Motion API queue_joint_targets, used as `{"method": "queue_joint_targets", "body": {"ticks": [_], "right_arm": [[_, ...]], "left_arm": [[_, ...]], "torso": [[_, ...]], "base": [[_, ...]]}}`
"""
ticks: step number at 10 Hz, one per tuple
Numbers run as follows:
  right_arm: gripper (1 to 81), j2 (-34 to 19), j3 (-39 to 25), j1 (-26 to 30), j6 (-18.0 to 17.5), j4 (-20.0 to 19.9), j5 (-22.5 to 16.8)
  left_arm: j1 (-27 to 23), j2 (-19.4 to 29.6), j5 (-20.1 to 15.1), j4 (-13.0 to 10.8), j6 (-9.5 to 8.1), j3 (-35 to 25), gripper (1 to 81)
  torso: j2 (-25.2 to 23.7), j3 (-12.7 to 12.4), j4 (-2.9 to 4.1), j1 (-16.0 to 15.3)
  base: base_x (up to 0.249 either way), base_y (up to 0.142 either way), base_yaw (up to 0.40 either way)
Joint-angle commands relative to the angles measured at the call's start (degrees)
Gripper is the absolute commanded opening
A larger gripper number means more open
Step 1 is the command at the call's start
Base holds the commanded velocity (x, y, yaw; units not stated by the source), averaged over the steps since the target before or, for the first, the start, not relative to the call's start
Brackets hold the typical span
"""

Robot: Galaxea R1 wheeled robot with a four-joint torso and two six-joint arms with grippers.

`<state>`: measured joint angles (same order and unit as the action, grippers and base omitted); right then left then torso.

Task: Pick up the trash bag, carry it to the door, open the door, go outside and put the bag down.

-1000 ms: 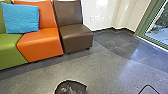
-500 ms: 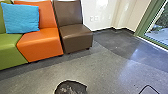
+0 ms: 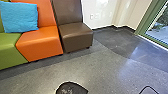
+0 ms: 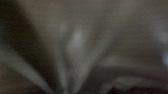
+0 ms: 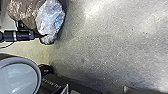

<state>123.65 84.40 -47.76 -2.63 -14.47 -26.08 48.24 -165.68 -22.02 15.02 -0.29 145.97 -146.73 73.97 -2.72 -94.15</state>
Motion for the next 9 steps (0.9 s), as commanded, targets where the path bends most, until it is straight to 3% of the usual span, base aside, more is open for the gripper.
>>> {"method": "queue_joint_targets", "body": {"ticks": [1, 2, 4, 9], "right_arm": [[81.1, -0.8, 1.2, 3.4, 0.2, -1.8, -3.4], [81.1, -0.1, 1.8, 2.9, 0.4, -1.8, -3.4], [81.1, 0.3, 2.7, 1.9, 0.6, -1.7, -3.4], [81.1, 2.1, 5.7, -1.9, 0.6, -1.6, -2.8]], "left_arm": [[-4.2, 1.6, -5.1, 0.4, -0.06, -2.3, 1.0], [-3.9, 2.4, -5.1, 0.4, -0.15, -3.8, 1.0], [-3.0, 2.7, -5.1, 0.3, -0.15, -4.6, 1.0], [0.1, 3.3, -5.1, 0.3, -0.06, -4.6, 1.0]], "torso": [[5.7, 0.0, 0.00, 3.7], [7.8, -4.3, 0.00, 5.0], [11.2, -6.7, 0.00, 7.0], [20.0, -15.5, 0.00, 12.7]], "base": [[0.000, 0.000, 0.000], [0.000, 0.000, 0.000], [0.000, 0.000, 0.000], [0.000, 0.000, 0.000]]}}
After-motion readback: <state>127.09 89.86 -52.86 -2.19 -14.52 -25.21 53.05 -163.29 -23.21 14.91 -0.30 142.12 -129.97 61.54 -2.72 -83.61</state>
